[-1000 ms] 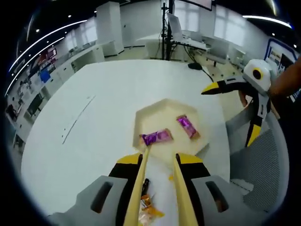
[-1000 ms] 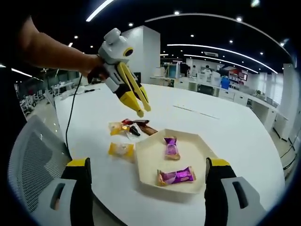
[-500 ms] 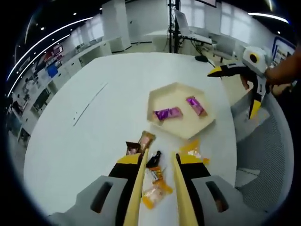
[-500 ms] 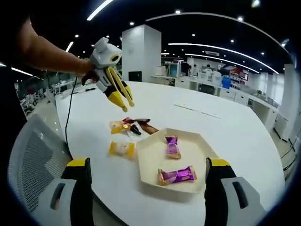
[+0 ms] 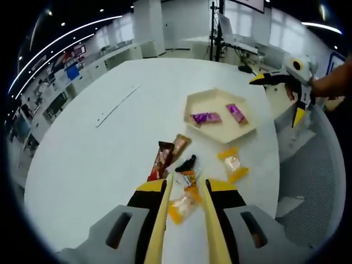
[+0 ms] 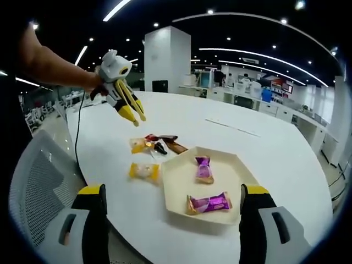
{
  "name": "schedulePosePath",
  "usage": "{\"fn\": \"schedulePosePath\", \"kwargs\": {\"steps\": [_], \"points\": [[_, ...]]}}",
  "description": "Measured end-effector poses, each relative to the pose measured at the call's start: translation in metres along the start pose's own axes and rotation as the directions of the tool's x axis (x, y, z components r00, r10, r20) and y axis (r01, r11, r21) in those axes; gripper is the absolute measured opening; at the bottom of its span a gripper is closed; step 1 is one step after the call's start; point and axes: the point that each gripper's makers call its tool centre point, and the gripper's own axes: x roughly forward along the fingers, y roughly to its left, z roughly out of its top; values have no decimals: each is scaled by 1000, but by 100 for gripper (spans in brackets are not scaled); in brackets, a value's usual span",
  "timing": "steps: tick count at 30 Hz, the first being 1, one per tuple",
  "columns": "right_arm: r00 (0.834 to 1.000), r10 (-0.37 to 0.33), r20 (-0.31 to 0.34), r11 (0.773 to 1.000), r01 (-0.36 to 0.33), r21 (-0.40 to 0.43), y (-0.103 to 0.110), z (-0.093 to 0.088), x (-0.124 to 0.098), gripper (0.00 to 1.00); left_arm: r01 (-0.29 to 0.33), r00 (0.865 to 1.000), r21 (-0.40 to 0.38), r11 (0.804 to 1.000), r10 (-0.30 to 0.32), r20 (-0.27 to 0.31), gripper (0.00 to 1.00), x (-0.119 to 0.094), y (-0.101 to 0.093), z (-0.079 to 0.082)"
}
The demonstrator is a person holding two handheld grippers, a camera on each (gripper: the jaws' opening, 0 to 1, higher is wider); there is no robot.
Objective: Place the target food into the container with the food tongs after gripping and lifting it, then release it inside without dropping or visibly crushing the food.
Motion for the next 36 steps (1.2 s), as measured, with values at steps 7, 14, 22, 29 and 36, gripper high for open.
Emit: {"fn": "schedulePosePath", "kwargs": {"steps": [7,14,22,29,36], "points": [[1000,-1,-4,1000,1,2,0,-1,0,99,-15,1000,0,1000,15,5,24,9,-4,-2],[1000,-7,-5,1000,7,4,-2,-1,0,99,-45,999,-18,999,45,-3,24,23,-1,-10],[1000,-13,-3,1000,13,11,-3,-1,-1,99,-55,998,-8,998,55,-7,23,40,-5,-20],[1000,-11,-2,1000,11,16,-3,-1,0,99,-53,998,-8,999,53,-20,23,52,-6,-26],[1000,-8,-1,1000,8,22,-3,-1,0,99,-87,996,9,996,87,-18,23,58,0,-30]]}}
